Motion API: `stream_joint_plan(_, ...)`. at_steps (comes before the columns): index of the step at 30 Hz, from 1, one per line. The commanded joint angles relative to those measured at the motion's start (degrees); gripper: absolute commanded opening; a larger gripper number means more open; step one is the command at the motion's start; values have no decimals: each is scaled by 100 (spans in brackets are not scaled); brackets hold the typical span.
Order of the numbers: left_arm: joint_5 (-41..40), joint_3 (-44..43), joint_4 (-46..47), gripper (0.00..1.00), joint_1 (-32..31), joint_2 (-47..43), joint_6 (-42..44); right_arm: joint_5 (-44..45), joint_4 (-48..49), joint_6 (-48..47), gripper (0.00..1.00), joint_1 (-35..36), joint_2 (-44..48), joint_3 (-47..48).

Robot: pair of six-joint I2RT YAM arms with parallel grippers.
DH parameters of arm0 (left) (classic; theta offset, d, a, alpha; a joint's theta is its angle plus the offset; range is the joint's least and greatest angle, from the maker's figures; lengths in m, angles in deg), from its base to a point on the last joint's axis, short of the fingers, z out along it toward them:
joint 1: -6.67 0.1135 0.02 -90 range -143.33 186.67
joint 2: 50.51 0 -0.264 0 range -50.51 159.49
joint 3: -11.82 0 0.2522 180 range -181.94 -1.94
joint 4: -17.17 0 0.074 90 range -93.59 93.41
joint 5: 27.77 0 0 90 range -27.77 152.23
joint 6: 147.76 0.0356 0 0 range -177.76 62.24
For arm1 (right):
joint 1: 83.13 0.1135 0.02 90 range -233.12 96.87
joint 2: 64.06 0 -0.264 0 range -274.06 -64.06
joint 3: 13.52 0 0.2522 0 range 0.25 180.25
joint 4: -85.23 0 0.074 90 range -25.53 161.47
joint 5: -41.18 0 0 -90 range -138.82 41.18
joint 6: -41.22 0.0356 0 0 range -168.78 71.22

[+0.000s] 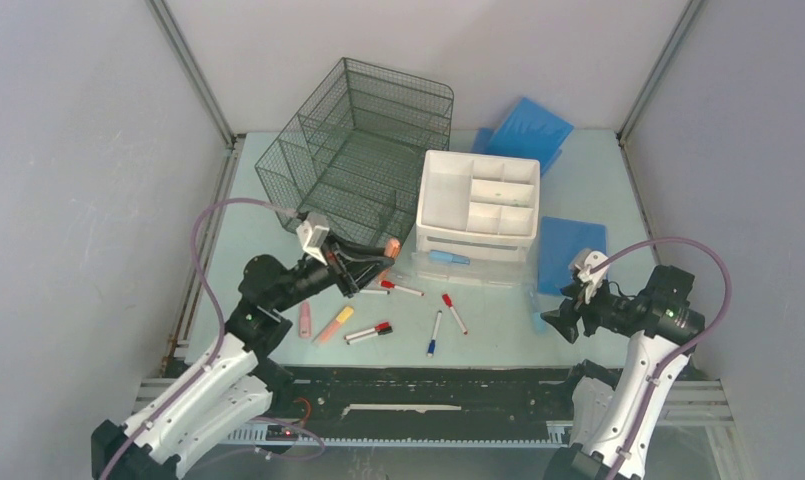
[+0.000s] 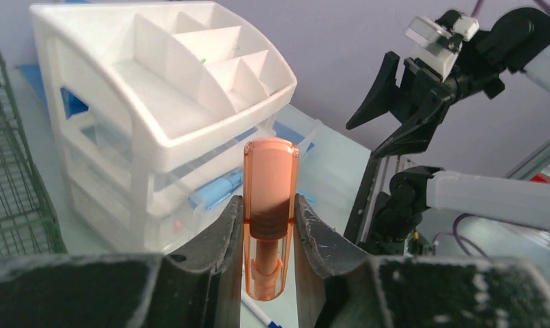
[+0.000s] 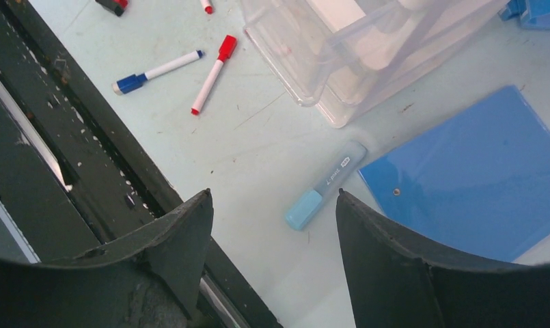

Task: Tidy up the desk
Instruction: Place the stationery in the drawer.

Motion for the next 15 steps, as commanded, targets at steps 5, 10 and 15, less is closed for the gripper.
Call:
stream_joint_plan(5, -870, -1748, -1608, 0, -1349, 1327, 2251, -122, 438, 739, 74, 22, -233, 173)
stream_joint_plan(10, -1599, -2841, -2670, 0, -1795, 2366, 3358, -20, 517, 824, 74, 129, -201, 172)
stream_joint_plan(15, -1855, -3664, -3233, 1, -1997, 3150, 4131, 184, 768, 1085, 75, 403, -229, 126)
